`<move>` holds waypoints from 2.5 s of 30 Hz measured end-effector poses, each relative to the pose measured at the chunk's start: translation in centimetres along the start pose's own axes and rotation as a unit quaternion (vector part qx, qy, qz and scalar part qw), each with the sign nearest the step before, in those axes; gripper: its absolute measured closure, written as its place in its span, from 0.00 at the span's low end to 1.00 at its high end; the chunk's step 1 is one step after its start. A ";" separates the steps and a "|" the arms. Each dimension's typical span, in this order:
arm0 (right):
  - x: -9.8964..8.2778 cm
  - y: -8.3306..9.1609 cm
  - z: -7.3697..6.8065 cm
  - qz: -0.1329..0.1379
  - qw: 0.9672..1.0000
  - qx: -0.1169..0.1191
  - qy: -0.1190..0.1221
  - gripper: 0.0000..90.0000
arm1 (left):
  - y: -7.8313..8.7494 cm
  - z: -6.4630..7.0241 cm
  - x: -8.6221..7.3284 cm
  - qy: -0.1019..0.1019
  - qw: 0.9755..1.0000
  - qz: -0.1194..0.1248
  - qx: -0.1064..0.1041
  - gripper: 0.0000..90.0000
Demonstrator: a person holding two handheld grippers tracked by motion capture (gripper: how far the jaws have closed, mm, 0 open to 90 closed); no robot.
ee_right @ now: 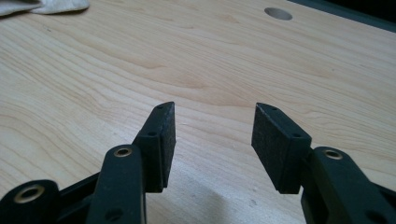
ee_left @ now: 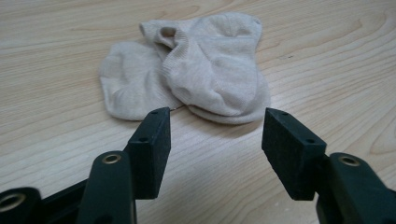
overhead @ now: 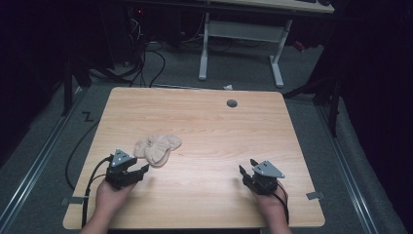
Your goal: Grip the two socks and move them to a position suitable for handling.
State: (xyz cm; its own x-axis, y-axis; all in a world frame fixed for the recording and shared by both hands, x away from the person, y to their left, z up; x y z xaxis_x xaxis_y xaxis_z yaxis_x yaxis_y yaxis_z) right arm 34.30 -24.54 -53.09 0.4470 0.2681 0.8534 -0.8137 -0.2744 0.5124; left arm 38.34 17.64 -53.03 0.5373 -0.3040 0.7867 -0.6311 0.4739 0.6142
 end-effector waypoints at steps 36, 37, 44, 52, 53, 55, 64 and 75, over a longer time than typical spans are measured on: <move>-0.4 0.4 -0.3 -0.009 1.000 0.008 -0.001 0.56 | -5.1 2.4 0.9 -0.071 0.995 -0.027 0.063 0.86; -0.4 0.4 -0.2 -0.009 1.000 0.008 -0.001 0.56 | -5.1 2.4 0.9 -0.071 0.995 -0.028 0.063 0.87; -0.5 0.5 -0.2 -0.011 1.000 0.006 -0.006 0.56 | -5.0 2.3 1.0 -0.065 0.996 -0.025 0.061 0.90; -0.5 0.5 0.1 -0.009 1.000 0.007 -0.006 0.56 | -3.0 2.4 2.4 -0.061 0.996 0.026 0.060 0.91; -0.5 0.5 0.1 -0.009 1.000 0.007 -0.006 0.56 | -2.7 2.5 2.7 -0.063 0.996 0.033 0.058 0.91; -0.5 0.5 0.1 -0.009 1.000 0.007 -0.006 0.56 | -2.3 2.7 2.9 -0.066 0.995 0.041 0.060 0.91; -0.4 0.4 0.0 -0.009 1.000 0.007 -0.008 0.56 | -0.7 4.1 3.8 -0.083 0.994 0.066 0.040 0.91; 0.0 0.1 -0.4 -0.006 1.000 0.016 -0.002 0.56 | -0.5 13.4 1.6 -0.193 0.976 0.033 -0.098 0.91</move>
State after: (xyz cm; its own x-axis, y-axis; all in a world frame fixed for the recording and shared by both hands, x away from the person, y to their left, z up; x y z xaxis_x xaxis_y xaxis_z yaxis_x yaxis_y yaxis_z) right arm 34.06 -24.17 -53.03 0.4574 0.2682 0.8479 -0.7962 -0.3012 0.5248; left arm 32.03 5.85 -51.27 0.2247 -0.5387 0.8120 -0.5179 0.6399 0.5678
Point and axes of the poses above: each handheld gripper's, and its own axes: y roughly backward along the jaws, x roughly out of its top, z roughly to its right, the point moved 3 cm from there along -y, roughly forward along the jaws, and after that the axes turned 3 degrees about -y, right-handed, at the moved point
